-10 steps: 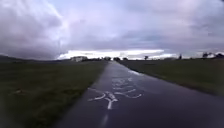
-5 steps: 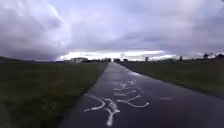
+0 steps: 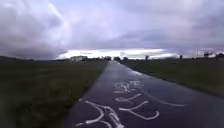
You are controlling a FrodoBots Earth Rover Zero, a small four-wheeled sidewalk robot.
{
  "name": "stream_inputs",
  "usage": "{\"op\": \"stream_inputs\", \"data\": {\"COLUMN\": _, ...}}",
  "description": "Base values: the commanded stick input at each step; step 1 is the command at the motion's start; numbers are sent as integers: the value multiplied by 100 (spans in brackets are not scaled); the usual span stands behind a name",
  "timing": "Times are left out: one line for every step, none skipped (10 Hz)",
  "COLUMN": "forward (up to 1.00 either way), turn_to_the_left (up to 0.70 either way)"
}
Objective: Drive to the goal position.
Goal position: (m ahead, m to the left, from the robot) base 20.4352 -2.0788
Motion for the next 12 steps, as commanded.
{"op": "stream_inputs", "data": {"forward": 70, "turn_to_the_left": 0}}
{"op": "stream_inputs", "data": {"forward": 70, "turn_to_the_left": 0}}
{"op": "stream_inputs", "data": {"forward": 70, "turn_to_the_left": 0}}
{"op": "stream_inputs", "data": {"forward": 70, "turn_to_the_left": 0}}
{"op": "stream_inputs", "data": {"forward": 70, "turn_to_the_left": 0}}
{"op": "stream_inputs", "data": {"forward": 70, "turn_to_the_left": 0}}
{"op": "stream_inputs", "data": {"forward": 70, "turn_to_the_left": 0}}
{"op": "stream_inputs", "data": {"forward": 70, "turn_to_the_left": 0}}
{"op": "stream_inputs", "data": {"forward": 70, "turn_to_the_left": 0}}
{"op": "stream_inputs", "data": {"forward": 70, "turn_to_the_left": 0}}
{"op": "stream_inputs", "data": {"forward": 70, "turn_to_the_left": 0}}
{"op": "stream_inputs", "data": {"forward": 70, "turn_to_the_left": 0}}
